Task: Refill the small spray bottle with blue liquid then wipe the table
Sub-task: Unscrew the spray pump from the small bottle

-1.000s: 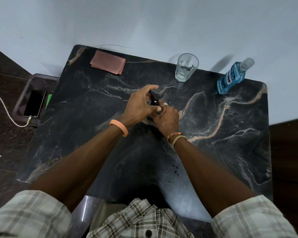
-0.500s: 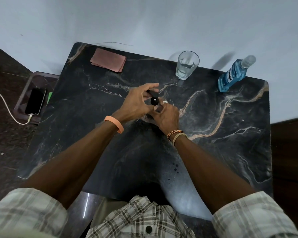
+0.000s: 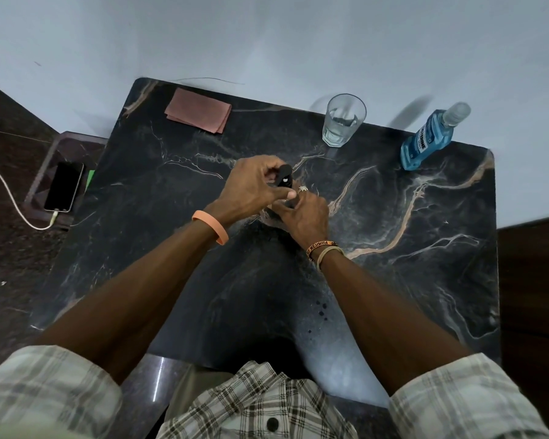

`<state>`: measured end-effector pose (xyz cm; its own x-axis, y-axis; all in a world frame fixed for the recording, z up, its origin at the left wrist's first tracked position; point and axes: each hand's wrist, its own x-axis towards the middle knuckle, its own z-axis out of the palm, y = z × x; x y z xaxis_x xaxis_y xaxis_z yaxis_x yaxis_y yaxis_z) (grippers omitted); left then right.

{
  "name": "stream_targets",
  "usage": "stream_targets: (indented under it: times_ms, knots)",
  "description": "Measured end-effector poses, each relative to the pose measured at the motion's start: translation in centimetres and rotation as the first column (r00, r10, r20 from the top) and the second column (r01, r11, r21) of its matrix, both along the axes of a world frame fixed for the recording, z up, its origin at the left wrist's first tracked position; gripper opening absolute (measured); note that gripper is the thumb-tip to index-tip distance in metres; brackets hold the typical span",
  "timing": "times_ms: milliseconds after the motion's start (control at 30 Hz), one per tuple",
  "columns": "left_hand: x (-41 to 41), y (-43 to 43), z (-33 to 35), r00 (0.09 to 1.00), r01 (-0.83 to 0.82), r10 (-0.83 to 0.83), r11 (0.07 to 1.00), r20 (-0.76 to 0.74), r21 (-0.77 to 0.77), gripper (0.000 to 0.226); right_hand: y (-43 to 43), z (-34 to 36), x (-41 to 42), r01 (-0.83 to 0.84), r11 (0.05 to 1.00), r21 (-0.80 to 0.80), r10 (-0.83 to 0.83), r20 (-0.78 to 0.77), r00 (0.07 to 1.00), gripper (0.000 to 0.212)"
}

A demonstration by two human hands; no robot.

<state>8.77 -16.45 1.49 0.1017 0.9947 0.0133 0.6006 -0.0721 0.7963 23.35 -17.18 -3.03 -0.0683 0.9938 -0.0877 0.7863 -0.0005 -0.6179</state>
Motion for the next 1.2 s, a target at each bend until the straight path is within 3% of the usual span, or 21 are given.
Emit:
stream_targets:
  times_ms: [100, 233, 433, 533, 600, 733, 900, 1033, 1133, 1200]
  knots:
    - [-0.1, 0.3, 0.2, 0.996, 0.065, -0.065, 0.998, -0.068, -0.010, 0.045, 0.0, 0.0, 0.0, -0.032, 0.999, -0.001, 0.032, 0.022, 0.999, 0.037]
    - [-0.3, 0.2, 0.6, 0.982, 0.186, -0.188, 0.981, -0.035, -0.059, 0.031, 0.0, 0.0, 0.0, 0.006, 0.998, -0.061, -0.005, 0.007, 1.000, 0.049]
    - [-0.2, 0.3, 0.4, 0.996, 0.079, -0.082, 0.993, -0.029, -0.088, 0.029, -0.1, 0.4, 0.0, -0.004, 1.000, -0.022, 0.004, 0.008, 1.000, 0.040]
    - [0.1, 0.2, 0.2, 0.988, 0.136, -0.141, 0.988, -0.056, -0.077, 0.038, -0.3, 0.4, 0.0, 0.001, 1.000, 0.004, -0.001, -0.017, 1.000, 0.038]
    - [0.1, 0.2, 0.1, 0.985, 0.161, -0.166, 0.984, -0.051, -0.081, 0.029, -0.2, 0.4, 0.0, 0.018, 1.000, -0.014, -0.018, -0.009, 1.000, 0.037]
    - [0.1, 0.4, -0.2, 0.992, 0.068, -0.077, 0.993, -0.100, -0.092, 0.029, -0.1, 0.3, -0.1, -0.011, 1.000, -0.013, 0.011, 0.049, 0.999, 0.042]
    - [-0.2, 0.3, -0.3, 0.988, 0.136, -0.140, 0.989, -0.067, -0.062, 0.036, 0.0, 0.1, -0.1, 0.004, 0.999, -0.038, -0.002, 0.045, 0.999, 0.045]
    - [-0.3, 0.4, -0.8, 0.997, 0.039, -0.044, 0.997, -0.069, -0.071, 0.033, 0.0, 0.2, -0.1, -0.018, 0.999, -0.036, 0.019, 0.044, 0.999, 0.044]
    - [0.0, 0.3, -0.3, 0.992, 0.103, -0.108, 0.991, -0.062, -0.081, 0.047, 0.0, 0.3, 0.0, -0.028, 0.999, -0.043, 0.032, 0.079, 0.996, 0.045]
    - [0.1, 0.3, -0.1, 0.983, 0.168, -0.174, 0.981, -0.062, -0.093, 0.036, 0.1, 0.2, 0.0, 0.000, 0.997, -0.075, 0.003, 0.051, 0.999, 0.043]
